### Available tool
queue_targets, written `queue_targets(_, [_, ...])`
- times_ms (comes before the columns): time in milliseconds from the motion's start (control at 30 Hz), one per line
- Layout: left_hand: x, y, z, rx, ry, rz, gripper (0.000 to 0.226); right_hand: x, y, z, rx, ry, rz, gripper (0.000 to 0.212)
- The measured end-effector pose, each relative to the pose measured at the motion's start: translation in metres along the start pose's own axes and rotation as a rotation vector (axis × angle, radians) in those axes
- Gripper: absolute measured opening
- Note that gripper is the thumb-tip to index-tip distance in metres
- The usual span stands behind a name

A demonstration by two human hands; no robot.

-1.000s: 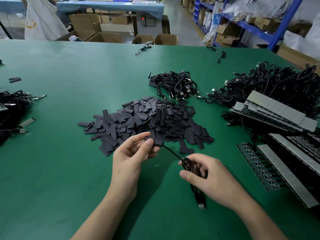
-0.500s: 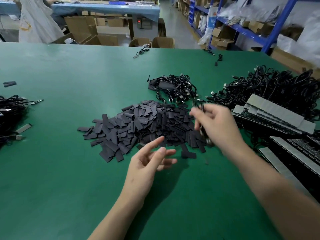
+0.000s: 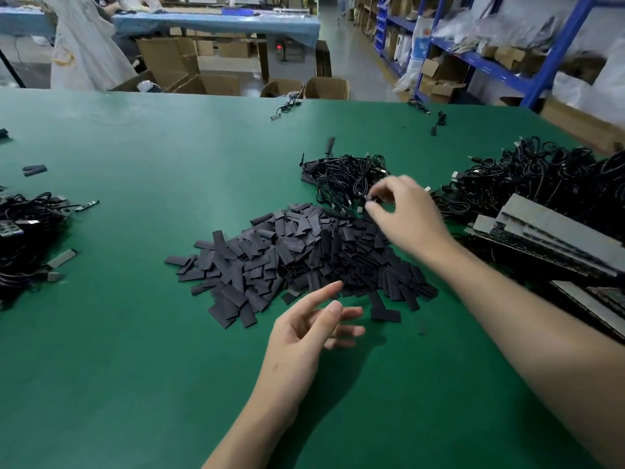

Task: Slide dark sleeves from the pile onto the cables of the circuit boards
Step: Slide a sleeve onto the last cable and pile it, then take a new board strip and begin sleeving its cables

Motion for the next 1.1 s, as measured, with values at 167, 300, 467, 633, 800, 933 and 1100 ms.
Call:
queue_targets(167, [-0.002,-0.005,0.000,0.063,-0.009,-0.042,0.040,-0.066,0.013,0.040,-0.186,0.021,0.017,0.017])
queue_targets(300, [-0.007,-0.011,-0.001,0.154,-0.015,-0.110,0.038,-0.076,0.060,0.066,-0.362,-0.016,0.122,0.024])
queue_targets(467, [-0.011,-0.016,0.000,0.232,-0.035,-0.155,0.037,-0.067,0.140,0.113,-0.561,-0.217,0.259,0.037])
queue_targets(633, [-0.014,-0.025,-0.002,0.315,-0.041,-0.220,0.034,-0.057,0.134,0.151,-0.735,-0.394,-0.042,0.059])
queue_targets(800, [-0.016,-0.027,-0.003,0.352,-0.043,-0.252,0.035,-0.042,0.142,0.153,-0.760,-0.434,-0.061,0.048])
queue_targets(933, [-0.017,-0.027,-0.002,0.352,-0.041,-0.254,0.035,-0.037,0.138,0.150,-0.771,-0.412,-0.055,0.045])
queue_targets(1100, [-0.017,-0.026,-0.003,0.354,-0.033,-0.254,0.037,-0.035,0.146,0.146,-0.743,-0.397,-0.016,0.059])
Point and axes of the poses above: each hand's wrist, its own x-axis towards the middle knuckle, its own y-axis out of the back of the hand, z = x × y, the point moved 10 cm from there along x, towards the middle knuckle, and after that the axes turned 9 degrees about -y, right-handed, at the moved point
